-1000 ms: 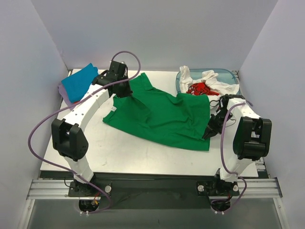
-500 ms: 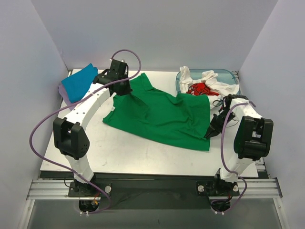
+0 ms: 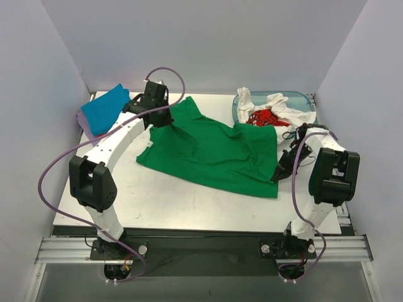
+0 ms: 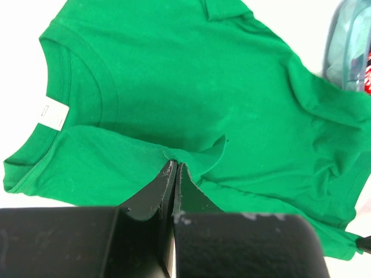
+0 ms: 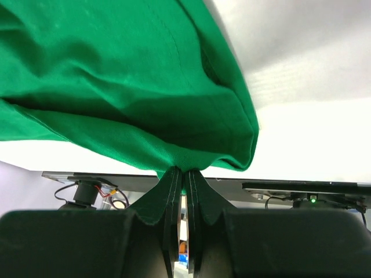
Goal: Fold and stack the t-shirts
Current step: Fold the flattened tshirt in 1/3 of the way
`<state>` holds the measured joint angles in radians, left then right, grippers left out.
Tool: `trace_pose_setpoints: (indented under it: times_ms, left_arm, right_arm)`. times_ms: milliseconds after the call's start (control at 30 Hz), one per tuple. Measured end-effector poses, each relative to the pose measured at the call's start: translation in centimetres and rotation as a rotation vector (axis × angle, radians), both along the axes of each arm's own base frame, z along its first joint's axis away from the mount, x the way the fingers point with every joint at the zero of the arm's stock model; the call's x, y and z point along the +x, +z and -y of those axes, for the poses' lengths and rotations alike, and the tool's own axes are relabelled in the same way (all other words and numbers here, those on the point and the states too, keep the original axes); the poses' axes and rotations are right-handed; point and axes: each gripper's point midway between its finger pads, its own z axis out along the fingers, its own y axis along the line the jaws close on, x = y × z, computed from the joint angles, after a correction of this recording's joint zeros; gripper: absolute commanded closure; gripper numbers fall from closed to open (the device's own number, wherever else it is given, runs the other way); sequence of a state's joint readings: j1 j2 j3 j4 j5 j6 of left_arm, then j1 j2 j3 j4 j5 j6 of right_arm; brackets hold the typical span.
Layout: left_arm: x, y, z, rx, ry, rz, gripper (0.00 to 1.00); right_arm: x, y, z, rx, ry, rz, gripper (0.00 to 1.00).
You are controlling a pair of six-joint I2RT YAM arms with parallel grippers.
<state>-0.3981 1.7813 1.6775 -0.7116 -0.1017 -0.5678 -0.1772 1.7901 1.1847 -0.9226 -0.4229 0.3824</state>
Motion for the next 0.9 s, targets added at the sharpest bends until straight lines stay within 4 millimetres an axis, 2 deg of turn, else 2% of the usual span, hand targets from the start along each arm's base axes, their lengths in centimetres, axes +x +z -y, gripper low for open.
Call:
trace_pose_setpoints:
  times_ms: [167, 500, 767, 900]
  left_arm:
    - [0.5, 0.3, 0.0, -0.010, 0.004, 0.019, 1.00]
    - [1.2, 0.5, -0.7, -0.001, 0.053, 0.044, 1.00]
    - [1.1, -0.5, -1.4, -0.002, 0.077, 0.033, 1.00]
    - [1.4, -0.5, -1.3, -0.013, 0.081, 0.033, 1.00]
  right_arm:
    - [0.8, -0.6, 0.3, -0.001, 0.011, -0.012, 1.00]
    - [1.0, -1.0, 0.8, -0.007, 0.004, -0.019, 1.00]
    - [1.1, -1.1, 1.2, -0.007, -0.007, -0.023, 1.00]
    - [1.7, -1.3, 1.3, -0.007, -0.007, -0.026, 1.00]
